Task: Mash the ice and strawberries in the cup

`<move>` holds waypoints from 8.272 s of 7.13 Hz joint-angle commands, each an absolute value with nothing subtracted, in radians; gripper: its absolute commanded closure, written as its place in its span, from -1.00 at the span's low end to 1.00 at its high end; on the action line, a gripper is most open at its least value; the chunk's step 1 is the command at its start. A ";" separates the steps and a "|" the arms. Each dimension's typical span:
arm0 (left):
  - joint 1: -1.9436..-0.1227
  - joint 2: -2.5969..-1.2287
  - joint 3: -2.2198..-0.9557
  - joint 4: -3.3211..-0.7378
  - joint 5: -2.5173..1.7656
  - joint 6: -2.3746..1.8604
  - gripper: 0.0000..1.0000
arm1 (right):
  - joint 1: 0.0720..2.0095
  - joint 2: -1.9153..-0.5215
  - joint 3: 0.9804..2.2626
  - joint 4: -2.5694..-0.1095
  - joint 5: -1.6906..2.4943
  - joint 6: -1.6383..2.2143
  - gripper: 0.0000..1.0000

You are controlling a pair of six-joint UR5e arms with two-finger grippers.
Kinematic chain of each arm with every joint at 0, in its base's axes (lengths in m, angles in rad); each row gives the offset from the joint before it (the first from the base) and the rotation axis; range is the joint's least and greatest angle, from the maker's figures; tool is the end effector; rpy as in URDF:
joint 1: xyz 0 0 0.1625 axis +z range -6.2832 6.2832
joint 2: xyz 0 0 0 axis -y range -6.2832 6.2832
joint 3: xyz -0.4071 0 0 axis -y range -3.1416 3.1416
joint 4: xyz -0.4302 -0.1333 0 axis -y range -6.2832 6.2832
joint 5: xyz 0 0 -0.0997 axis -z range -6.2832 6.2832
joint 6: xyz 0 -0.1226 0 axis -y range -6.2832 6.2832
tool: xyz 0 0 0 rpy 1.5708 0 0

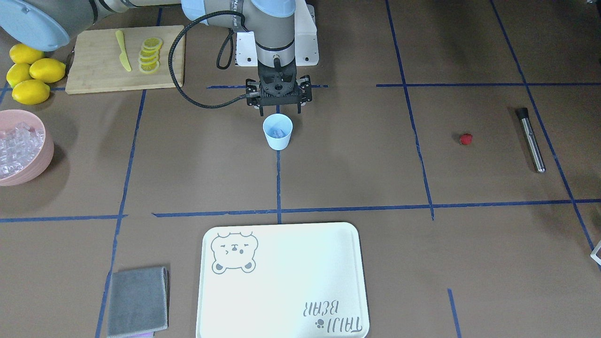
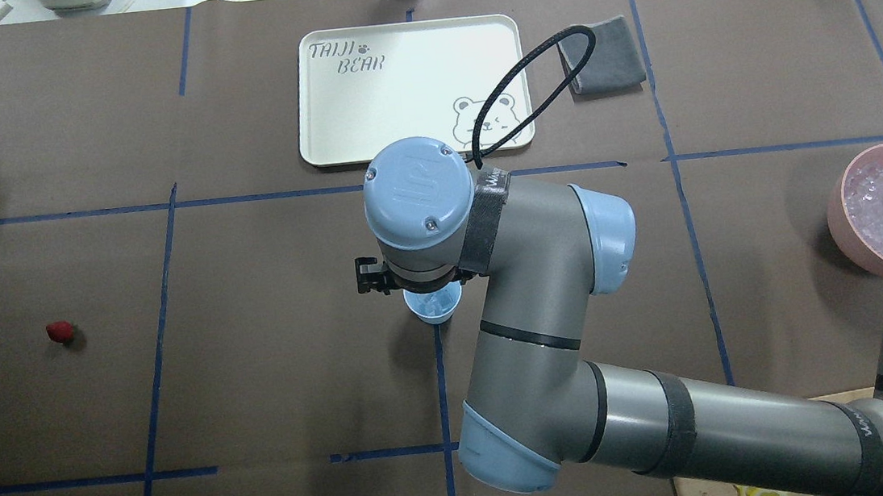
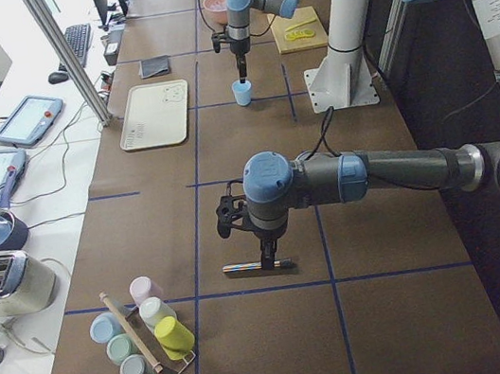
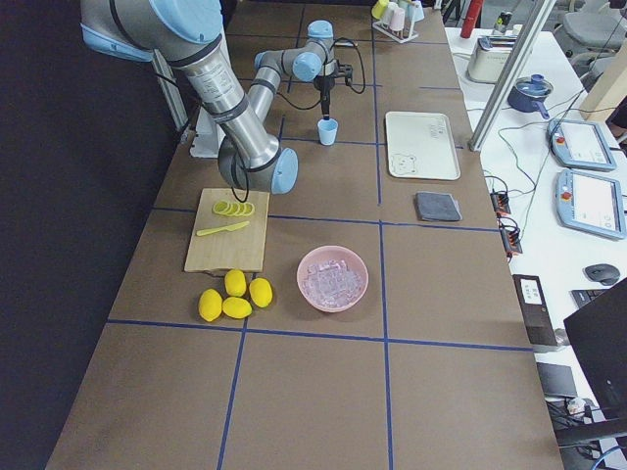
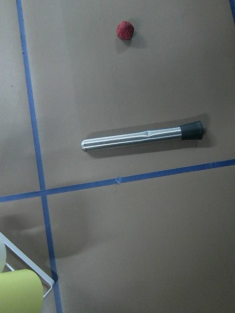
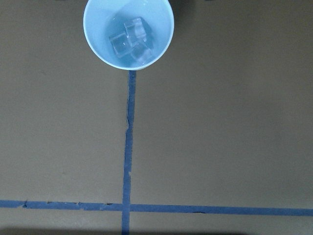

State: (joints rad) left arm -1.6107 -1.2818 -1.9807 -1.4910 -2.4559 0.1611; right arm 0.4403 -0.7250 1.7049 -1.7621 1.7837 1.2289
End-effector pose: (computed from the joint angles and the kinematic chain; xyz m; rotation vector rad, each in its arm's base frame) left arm -0.0549 -0.4120 0.5743 0.1271 0.8773 0.1314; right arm -0.5872 -0.3954 0.0889 0.1129 -0.8029 0.0090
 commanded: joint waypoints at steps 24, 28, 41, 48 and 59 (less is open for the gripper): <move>-1.266 -1.424 -1.977 -1.707 -2.348 -0.316 -1.00 | 1.660 -1.798 1.885 -1.761 2.307 -0.253 -0.99; -0.946 -1.433 -1.890 -2.026 -2.116 -0.765 -1.00 | 1.660 -1.798 1.884 -1.761 2.309 -0.242 -0.99; -0.822 -1.526 -1.692 -2.128 -2.105 -0.804 0.88 | 1.660 -1.799 1.884 -1.761 2.309 -0.241 -0.99; -0.769 -1.875 -2.003 -1.528 -2.092 -0.944 0.98 | 1.660 -1.799 1.884 -1.763 2.322 -0.230 -0.99; -0.500 -2.434 -1.649 -1.511 -1.930 -1.327 -1.00 | 1.660 -1.790 1.879 -1.759 2.319 -0.227 -0.99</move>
State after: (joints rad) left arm -0.5022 -2.4377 -1.6502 -1.5061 -1.9285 -1.3243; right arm 1.6597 -1.7912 1.8783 -1.7606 2.3194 -0.2282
